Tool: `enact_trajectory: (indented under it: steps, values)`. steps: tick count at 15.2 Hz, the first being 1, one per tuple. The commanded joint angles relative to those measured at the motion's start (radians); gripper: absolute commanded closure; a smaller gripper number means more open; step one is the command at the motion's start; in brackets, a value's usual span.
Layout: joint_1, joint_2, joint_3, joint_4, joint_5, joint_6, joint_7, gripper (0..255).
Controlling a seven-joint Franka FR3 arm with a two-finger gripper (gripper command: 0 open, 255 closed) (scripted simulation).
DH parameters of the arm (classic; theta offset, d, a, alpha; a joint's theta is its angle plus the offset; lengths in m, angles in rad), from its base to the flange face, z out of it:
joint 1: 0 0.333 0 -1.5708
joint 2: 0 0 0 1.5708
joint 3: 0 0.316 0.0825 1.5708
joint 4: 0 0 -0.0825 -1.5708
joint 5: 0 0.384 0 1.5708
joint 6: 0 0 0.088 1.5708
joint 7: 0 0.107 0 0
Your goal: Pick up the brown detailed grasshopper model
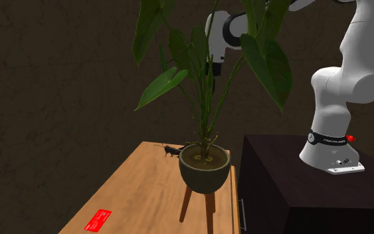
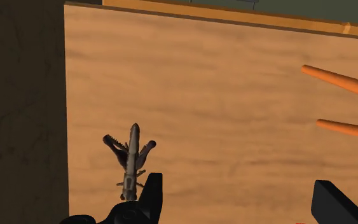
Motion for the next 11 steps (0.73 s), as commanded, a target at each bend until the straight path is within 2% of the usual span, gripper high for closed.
enact_trajectory:
  steps: [1,11]
  values:
    - [0.001,0.078,-0.007,0.021,0.016,0.052,-0.016,0]
    - [-0.038,0.467,-0.022,0.234,0.12,0.197,-0.123,0]
